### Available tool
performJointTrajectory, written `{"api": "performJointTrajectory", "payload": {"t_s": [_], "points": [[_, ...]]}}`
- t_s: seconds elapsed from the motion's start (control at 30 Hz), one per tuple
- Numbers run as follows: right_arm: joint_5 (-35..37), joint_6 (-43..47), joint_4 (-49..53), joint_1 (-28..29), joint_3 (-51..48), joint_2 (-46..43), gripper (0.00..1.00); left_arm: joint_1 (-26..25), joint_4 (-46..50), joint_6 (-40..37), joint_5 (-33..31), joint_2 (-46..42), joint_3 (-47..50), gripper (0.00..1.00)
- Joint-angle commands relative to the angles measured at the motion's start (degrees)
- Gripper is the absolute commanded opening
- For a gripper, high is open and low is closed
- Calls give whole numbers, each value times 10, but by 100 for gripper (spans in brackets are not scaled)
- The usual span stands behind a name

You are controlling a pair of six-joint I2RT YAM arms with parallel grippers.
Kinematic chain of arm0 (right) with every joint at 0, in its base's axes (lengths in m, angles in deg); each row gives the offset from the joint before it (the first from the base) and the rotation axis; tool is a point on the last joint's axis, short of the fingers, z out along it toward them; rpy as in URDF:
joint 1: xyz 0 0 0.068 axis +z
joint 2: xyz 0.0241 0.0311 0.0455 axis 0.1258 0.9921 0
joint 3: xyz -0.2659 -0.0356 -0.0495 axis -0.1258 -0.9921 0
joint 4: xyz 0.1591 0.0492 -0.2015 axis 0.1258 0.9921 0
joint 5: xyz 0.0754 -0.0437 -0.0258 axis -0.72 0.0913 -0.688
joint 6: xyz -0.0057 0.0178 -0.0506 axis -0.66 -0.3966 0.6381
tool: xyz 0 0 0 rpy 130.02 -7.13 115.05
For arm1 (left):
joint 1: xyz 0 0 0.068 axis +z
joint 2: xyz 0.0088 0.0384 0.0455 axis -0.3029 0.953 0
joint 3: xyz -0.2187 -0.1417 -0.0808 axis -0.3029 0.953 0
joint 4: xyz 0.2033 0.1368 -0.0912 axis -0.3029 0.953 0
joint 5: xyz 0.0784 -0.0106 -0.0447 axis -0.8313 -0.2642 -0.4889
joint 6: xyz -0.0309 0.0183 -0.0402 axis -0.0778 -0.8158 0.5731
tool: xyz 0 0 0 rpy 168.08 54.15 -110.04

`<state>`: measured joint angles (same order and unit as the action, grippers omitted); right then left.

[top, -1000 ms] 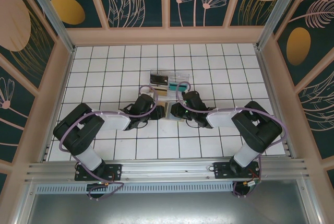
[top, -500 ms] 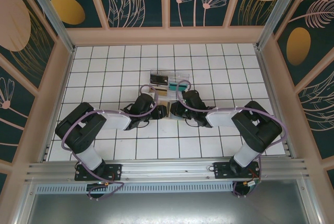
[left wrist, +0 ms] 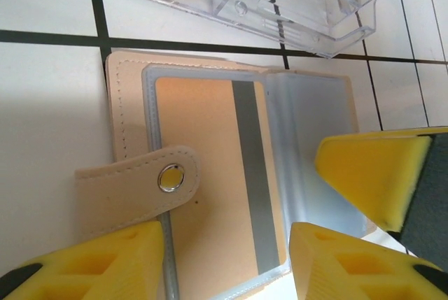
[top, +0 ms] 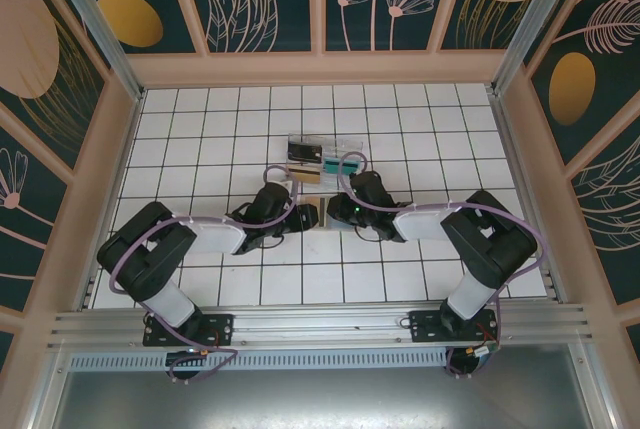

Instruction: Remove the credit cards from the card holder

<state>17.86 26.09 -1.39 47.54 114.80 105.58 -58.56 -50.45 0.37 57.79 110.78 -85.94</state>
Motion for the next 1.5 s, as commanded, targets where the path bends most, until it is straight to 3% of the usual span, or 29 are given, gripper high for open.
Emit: {"api": "performJointTrajectory", "payload": {"t_s": [0.0, 0.87, 1.47], "points": [[0, -6, 1, -6, -14, 7, 17, -2, 36, -9, -15, -24, -15, 51], [-21, -2, -9, -6, -9, 22, 17, -11, 3, -3, 8, 49, -35, 52], [2, 4, 19, -6, -9, -1, 16, -28, 21, -2, -18, 66, -42, 52]]}}
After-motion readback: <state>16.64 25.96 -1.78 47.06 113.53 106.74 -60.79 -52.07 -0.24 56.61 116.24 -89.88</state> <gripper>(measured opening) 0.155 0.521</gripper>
